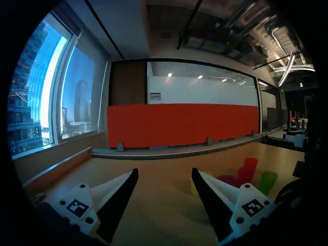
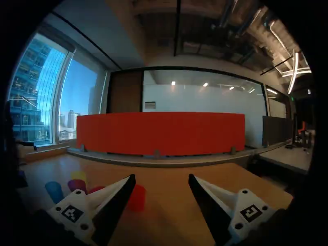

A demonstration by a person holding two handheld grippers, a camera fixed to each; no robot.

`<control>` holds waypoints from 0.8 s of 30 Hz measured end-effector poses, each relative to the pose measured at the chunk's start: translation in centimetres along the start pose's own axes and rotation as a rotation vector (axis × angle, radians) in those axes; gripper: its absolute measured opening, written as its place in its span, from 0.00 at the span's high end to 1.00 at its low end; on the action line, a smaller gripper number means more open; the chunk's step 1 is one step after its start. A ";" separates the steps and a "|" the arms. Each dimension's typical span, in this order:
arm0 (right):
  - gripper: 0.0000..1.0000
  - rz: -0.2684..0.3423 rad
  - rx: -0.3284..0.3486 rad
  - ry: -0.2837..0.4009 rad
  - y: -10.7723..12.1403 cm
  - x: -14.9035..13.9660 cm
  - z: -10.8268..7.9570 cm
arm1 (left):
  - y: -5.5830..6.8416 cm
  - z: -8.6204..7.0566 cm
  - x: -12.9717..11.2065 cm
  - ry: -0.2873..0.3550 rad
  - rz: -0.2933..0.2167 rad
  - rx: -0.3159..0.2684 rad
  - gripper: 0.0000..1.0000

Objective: Pour water

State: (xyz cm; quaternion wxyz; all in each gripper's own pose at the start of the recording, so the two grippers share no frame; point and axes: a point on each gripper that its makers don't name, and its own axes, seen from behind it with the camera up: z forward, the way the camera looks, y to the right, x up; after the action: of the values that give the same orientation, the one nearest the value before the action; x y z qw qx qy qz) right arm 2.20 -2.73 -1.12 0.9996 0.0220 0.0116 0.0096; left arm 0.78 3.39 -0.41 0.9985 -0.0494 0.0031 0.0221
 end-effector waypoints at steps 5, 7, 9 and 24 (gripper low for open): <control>0.00 0.013 -0.016 0.013 0.1 0.1 -0.5 | -0.1 0.1 0.0 0.010 -0.005 0.016 0.04; 0.00 0.016 -0.011 0.015 -0.1 0.2 -0.6 | 0.0 0.1 -0.1 0.010 -0.006 0.018 0.04; 0.00 0.019 -0.005 0.015 -0.2 0.2 -0.6 | 0.0 0.2 -0.2 0.010 -0.007 0.020 0.04; 0.01 0.067 -0.042 0.021 0.7 0.2 -1.0 | -0.4 0.4 0.6 0.083 0.044 0.090 0.04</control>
State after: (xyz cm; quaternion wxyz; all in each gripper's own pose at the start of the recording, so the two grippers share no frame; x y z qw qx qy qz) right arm 2.39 -1.94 -2.11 0.9988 0.0015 0.0210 0.0438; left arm 1.37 3.01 -0.02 0.9980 -0.0054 0.0465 0.0417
